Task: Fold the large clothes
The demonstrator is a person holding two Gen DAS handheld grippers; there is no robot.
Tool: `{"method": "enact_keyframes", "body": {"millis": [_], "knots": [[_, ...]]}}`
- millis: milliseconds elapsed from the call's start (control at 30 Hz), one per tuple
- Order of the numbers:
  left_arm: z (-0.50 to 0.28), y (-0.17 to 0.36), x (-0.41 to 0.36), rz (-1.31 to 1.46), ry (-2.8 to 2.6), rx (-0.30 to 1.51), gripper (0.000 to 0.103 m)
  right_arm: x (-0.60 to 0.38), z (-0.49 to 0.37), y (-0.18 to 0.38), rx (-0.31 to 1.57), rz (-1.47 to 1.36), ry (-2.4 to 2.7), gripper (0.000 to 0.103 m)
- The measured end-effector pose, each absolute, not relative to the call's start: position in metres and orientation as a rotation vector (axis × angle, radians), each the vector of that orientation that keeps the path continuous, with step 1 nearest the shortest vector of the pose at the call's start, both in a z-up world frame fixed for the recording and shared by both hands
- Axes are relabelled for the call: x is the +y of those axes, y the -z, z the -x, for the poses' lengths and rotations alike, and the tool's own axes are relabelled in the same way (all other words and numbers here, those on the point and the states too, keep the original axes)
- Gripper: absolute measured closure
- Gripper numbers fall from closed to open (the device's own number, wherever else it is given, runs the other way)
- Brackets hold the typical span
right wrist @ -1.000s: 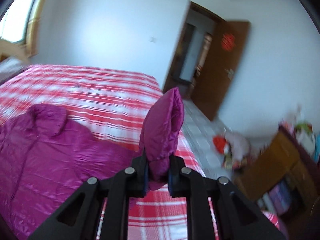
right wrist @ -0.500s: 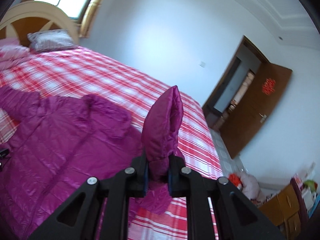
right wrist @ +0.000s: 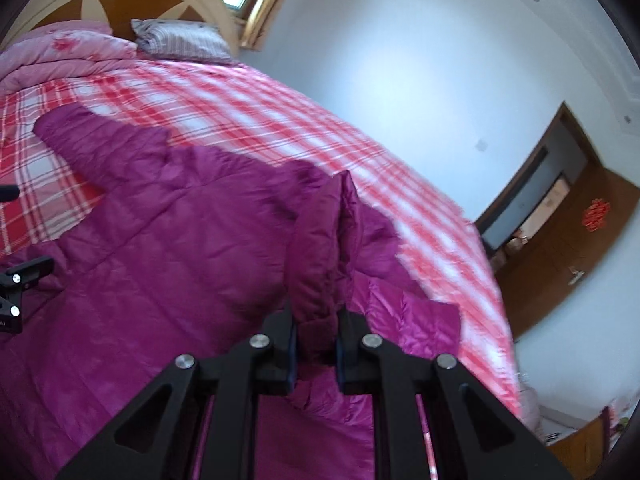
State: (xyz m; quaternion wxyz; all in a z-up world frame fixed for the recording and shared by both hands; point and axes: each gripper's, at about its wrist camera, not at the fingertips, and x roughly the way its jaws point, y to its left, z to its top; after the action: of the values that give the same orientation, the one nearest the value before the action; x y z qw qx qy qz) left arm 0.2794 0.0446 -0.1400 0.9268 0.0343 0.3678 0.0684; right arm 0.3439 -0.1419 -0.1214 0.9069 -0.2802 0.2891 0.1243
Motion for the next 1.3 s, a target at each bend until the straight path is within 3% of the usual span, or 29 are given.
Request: {"method": "enact_keyframes", "body": {"millis": [167,233,267,300,333,533,700,733,800,1000,1133,1300], "knots": [[-0.282,0.133,0.045,-0.081,-0.148,0.745,0.001,-0.123,-0.351,0.151,0.658,0.531,-0.309,0.086],[-0.284,0.127,0.044,-0.09,-0.142,0.738,0.001,-0.118,-0.353,0.161,0.7,0.507,-0.347,0.079],[-0.285,0.123,0.044,-0.095,-0.14,0.731,0.001,-0.117,-0.353,0.165,0.731,0.487,-0.387,0.059],[-0.287,0.117,0.045,-0.099,-0.145,0.718,0.001,-0.116,-0.35,0.164,0.756,0.458,-0.443,0.031],[-0.288,0.11,0.048,-0.094,-0.158,0.701,0.001,-0.117,-0.343,0.16,0.75,0.425,-0.486,0.024],[-0.301,0.072,0.064,-0.013,-0.192,0.628,0.001,-0.15,-0.309,0.103,0.61,0.284,-0.55,0.024],[-0.314,0.063,0.024,-0.033,-0.115,0.599,0.001,-0.213,-0.32,0.077,0.574,0.188,-0.406,0.025],[-0.319,0.065,0.009,-0.054,-0.086,0.598,0.001,-0.226,-0.332,0.078,0.59,0.202,-0.314,0.029],[-0.33,0.072,-0.023,-0.101,-0.051,0.595,0.001,-0.258,-0.361,0.084,0.625,0.152,-0.186,0.049],[-0.37,0.114,-0.079,-0.204,-0.026,0.657,0.001,-0.331,-0.429,0.126,0.721,-0.032,0.047,0.049],[-0.394,0.152,-0.079,-0.284,-0.125,0.748,0.001,-0.327,-0.449,0.152,0.797,-0.026,-0.001,0.049],[-0.401,0.163,-0.065,-0.208,-0.076,0.811,0.001,-0.322,-0.458,0.184,0.883,-0.014,-0.031,0.049]]}}
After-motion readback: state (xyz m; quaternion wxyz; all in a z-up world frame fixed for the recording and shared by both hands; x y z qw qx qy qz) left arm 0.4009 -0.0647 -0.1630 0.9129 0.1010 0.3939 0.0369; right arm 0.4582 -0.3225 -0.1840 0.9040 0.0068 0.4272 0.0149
